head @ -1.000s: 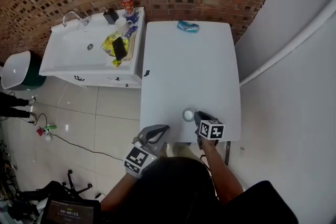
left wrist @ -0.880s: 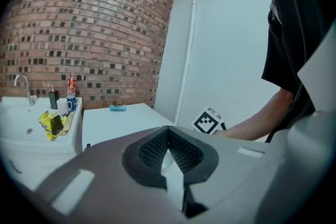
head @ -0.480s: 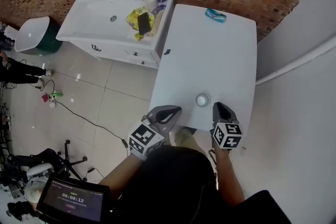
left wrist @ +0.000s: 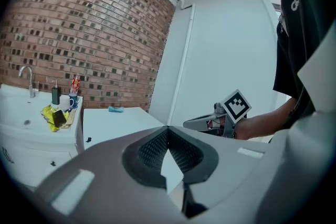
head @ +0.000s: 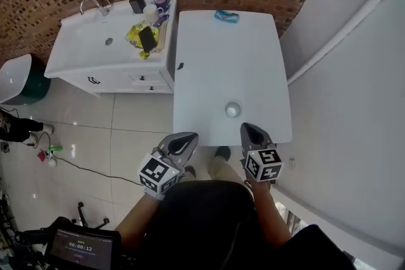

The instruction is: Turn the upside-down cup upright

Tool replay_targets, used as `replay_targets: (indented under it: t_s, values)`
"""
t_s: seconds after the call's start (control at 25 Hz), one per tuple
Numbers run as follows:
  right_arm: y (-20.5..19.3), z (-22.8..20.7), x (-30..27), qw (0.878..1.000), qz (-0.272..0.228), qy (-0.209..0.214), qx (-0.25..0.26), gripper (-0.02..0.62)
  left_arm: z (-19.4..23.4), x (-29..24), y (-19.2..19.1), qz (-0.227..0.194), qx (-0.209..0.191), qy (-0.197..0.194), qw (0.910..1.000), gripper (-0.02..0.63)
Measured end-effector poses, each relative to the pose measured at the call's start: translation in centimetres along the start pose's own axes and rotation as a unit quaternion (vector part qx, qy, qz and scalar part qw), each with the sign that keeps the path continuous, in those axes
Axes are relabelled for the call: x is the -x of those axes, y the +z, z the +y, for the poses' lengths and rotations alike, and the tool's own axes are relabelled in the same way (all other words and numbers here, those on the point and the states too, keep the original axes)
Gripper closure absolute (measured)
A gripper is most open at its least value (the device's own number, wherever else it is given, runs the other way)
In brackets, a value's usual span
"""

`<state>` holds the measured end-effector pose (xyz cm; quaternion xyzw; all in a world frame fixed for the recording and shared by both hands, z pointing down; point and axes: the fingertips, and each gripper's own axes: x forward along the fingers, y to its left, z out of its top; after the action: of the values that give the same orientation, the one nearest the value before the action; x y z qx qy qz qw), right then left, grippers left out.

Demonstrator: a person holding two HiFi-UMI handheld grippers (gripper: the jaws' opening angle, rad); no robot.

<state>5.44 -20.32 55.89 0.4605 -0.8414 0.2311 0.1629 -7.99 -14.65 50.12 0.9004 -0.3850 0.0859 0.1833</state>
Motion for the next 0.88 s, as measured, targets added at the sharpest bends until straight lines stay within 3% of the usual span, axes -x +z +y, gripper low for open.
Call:
replay_targets:
  t_s: [0.44,0.88]
  values:
    - [-2.8,11.9,6.5,0.999,-0.023,0.009,0.032,0.601,-3.1,9.1,-3.9,-0.005,-0.008,-0.055,0.9984,0.591]
    - [-4.2,14.3,10.6,0.998,-0.032,0.024,0.05,0.602,-6.7,11.8,-5.6,-0.004,-0.007,-0.058,0.9983,0.591]
